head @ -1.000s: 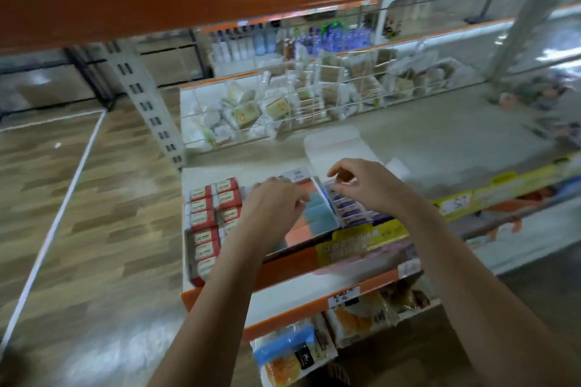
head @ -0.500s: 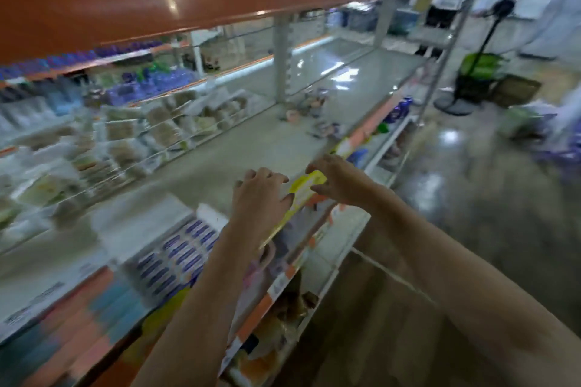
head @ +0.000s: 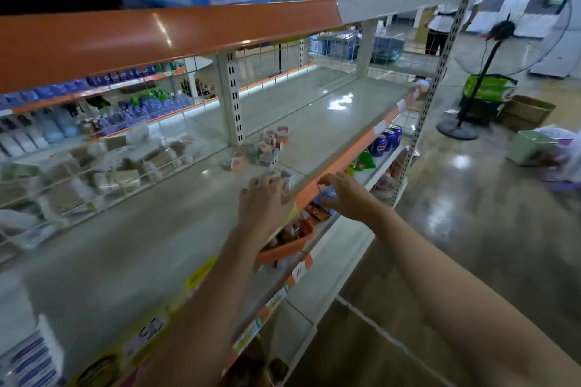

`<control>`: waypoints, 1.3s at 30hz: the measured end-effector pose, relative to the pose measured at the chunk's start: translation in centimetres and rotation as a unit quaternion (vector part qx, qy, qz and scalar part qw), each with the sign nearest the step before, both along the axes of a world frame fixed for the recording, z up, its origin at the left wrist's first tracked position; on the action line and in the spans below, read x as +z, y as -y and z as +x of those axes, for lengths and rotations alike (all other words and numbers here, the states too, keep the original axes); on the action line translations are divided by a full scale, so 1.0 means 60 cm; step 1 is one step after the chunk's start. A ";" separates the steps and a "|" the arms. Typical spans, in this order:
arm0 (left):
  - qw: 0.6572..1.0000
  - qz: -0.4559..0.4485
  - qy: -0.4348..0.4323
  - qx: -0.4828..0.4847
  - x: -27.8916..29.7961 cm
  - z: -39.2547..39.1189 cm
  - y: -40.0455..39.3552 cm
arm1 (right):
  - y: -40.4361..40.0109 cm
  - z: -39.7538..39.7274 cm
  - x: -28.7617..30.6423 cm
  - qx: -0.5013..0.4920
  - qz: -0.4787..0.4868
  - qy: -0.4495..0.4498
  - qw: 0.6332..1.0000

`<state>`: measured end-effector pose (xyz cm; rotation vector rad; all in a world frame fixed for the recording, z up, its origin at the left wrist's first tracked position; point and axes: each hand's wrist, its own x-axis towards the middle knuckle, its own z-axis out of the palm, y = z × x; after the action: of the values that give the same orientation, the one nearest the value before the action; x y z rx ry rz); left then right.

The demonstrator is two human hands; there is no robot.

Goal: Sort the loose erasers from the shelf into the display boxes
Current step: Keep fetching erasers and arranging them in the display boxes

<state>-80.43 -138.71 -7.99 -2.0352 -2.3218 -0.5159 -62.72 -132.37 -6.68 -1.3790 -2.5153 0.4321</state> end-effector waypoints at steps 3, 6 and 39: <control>1.000 0.003 0.001 0.028 -0.013 -0.021 -0.072 | -0.072 -0.019 -0.014 -0.006 -0.008 0.010 1.000; 0.998 -0.015 0.004 0.057 -0.023 -0.053 -0.147 | -0.150 -0.043 -0.026 0.002 -0.023 0.000 1.000; 0.922 0.044 0.279 0.264 -0.034 -0.126 -0.315 | -0.540 -0.173 -0.085 0.244 -0.055 -0.165 0.954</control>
<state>-88.00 -119.82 -10.03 -1.2266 -2.9149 -1.2497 -73.12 -99.96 -11.78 -0.6244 -2.5467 0.8292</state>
